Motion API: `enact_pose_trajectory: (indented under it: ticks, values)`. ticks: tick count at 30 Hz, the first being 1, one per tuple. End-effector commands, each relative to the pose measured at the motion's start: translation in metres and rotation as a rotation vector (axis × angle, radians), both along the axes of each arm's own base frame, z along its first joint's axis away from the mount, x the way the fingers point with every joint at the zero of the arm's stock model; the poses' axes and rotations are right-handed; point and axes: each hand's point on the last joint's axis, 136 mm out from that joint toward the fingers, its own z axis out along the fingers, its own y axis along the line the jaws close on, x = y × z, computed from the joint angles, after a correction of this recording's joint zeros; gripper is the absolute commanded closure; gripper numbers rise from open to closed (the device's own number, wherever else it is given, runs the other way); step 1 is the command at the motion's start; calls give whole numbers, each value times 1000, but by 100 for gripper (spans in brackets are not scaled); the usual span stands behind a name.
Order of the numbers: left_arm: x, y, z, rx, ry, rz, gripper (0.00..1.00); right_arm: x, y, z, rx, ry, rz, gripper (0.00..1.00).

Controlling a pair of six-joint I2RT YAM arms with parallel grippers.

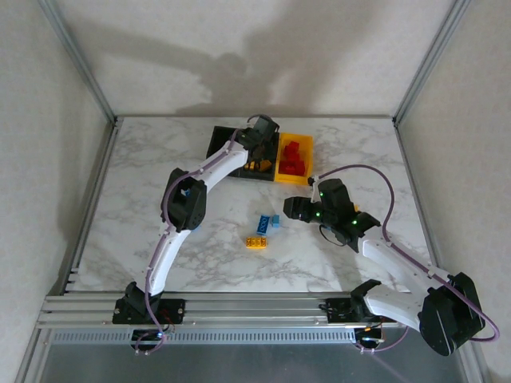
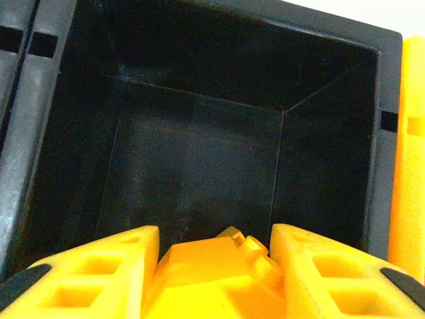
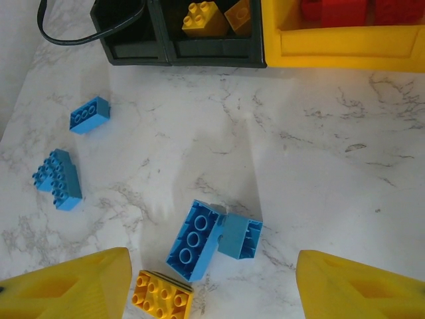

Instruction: Sort the legos into containers by color

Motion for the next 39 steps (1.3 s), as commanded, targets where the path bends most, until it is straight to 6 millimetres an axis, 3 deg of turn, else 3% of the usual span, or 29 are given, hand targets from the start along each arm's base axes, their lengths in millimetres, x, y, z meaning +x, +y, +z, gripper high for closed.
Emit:
enact_pose_trajectory:
  ticks: [1, 11, 16, 20, 26, 30, 35, 39]
  values:
    - [8, 8, 2, 5, -12, 46, 58, 6, -5, 12, 4, -25, -35, 33]
    - [10, 10, 0, 3, -9, 54, 43, 5, -7, 14, 4, -28, -41, 33]
    - [8, 8, 10, -5, -20, 47, 41, 6, -7, 16, 6, -32, -45, 33]
    - [-1, 1, 32, -13, -39, 22, 41, 6, -11, 20, -1, -41, -57, 33]
    - [-35, -9, 65, -37, -65, -34, 40, 4, -17, 24, -2, -39, -73, 33]
    - [-63, -4, 75, -53, -65, -58, 39, 2, -21, 21, -9, -21, -85, 33]
    - [-102, 8, 78, -67, -40, -81, 36, -4, -24, 19, -8, -8, -85, 33]
    - [-141, 16, 66, -88, 11, -104, 32, -11, -18, 18, 2, -3, -28, 32]
